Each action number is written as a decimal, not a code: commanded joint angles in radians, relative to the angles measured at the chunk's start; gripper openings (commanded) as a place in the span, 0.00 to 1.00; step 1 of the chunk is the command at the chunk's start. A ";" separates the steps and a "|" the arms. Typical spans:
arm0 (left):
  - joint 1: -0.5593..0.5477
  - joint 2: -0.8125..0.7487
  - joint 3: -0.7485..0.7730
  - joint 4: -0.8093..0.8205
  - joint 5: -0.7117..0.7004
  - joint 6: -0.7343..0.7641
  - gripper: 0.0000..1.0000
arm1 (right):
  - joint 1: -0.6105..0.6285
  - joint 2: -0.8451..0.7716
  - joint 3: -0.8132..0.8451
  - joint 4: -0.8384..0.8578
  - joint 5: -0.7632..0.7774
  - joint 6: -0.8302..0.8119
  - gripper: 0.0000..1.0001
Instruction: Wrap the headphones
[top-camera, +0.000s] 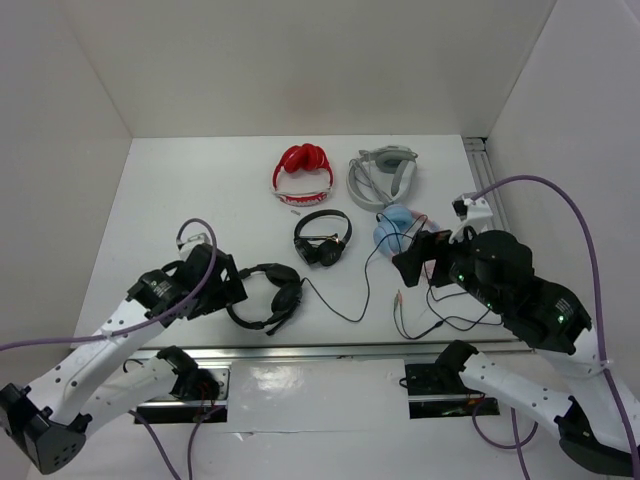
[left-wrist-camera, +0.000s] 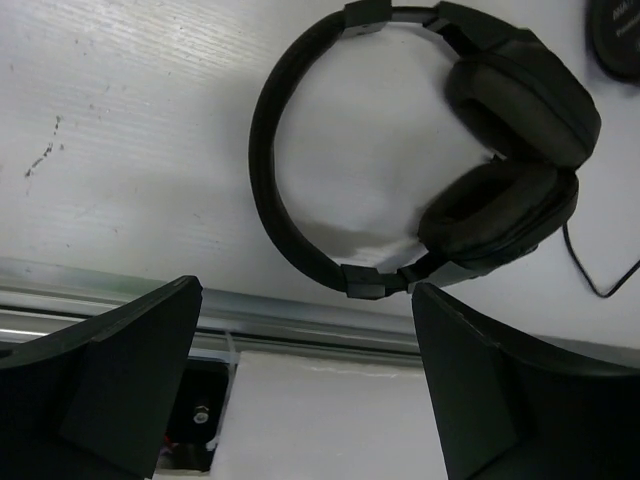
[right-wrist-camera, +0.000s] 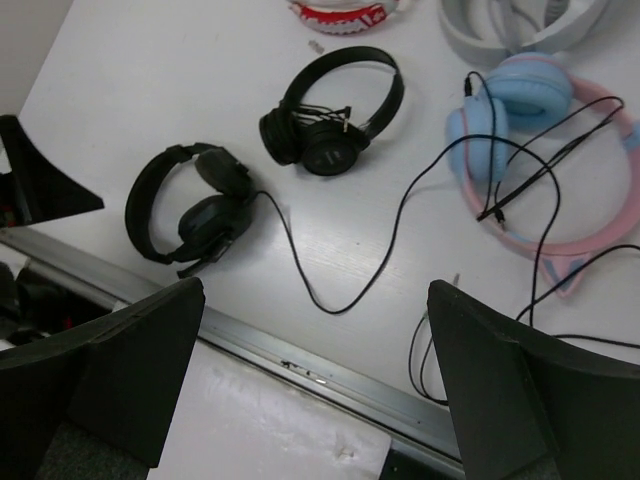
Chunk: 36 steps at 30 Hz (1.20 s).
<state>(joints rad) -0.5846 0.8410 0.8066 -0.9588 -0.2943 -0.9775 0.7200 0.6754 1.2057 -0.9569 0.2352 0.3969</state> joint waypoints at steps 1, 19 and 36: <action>-0.020 -0.001 -0.001 0.069 -0.065 -0.116 1.00 | -0.002 -0.007 -0.017 0.141 -0.108 -0.021 1.00; 0.000 0.282 -0.250 0.286 -0.157 -0.241 0.75 | -0.002 -0.066 -0.054 0.161 -0.145 -0.030 1.00; 0.077 0.374 -0.288 0.404 -0.095 -0.187 0.99 | -0.002 -0.115 -0.043 0.141 -0.165 -0.030 1.00</action>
<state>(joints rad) -0.5064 1.2007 0.5457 -0.5541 -0.4343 -1.1393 0.7200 0.5739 1.1385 -0.8467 0.0818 0.3801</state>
